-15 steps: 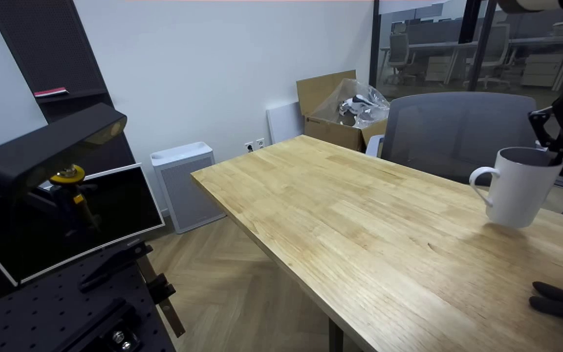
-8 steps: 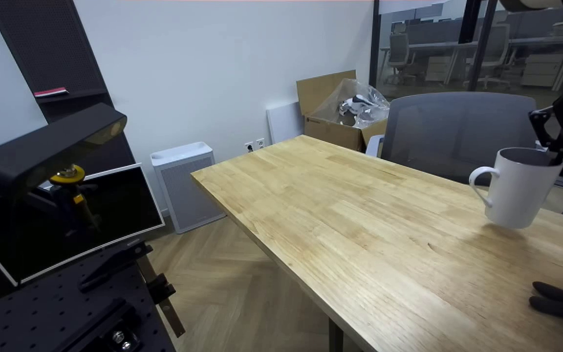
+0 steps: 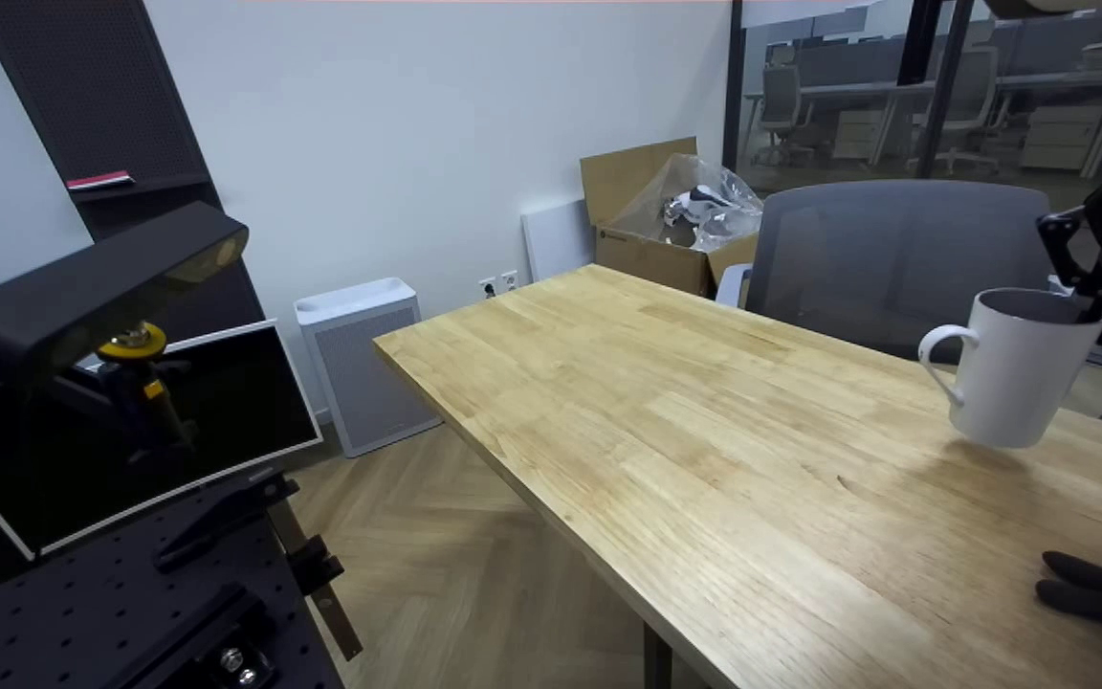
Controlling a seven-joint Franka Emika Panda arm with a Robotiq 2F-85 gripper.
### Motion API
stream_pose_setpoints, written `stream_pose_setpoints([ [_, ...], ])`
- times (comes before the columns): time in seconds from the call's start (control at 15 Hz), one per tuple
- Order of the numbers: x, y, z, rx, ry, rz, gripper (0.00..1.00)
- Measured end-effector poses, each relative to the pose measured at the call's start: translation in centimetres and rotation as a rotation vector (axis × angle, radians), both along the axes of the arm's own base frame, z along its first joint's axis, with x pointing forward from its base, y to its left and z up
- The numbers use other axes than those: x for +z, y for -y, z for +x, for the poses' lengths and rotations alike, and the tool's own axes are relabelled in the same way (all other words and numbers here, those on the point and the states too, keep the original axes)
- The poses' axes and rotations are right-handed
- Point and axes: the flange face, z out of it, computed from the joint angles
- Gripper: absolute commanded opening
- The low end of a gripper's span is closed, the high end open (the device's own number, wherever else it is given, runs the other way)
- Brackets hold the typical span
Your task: Move the white mug backwards
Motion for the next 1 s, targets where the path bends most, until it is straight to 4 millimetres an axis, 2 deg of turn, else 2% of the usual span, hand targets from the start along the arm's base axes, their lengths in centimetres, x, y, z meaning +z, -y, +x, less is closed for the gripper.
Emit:
stream_pose_setpoints([
  [1.0, 0.13, 0.26, 0.1, 0.001, -0.004, -0.007, 0.02],
])
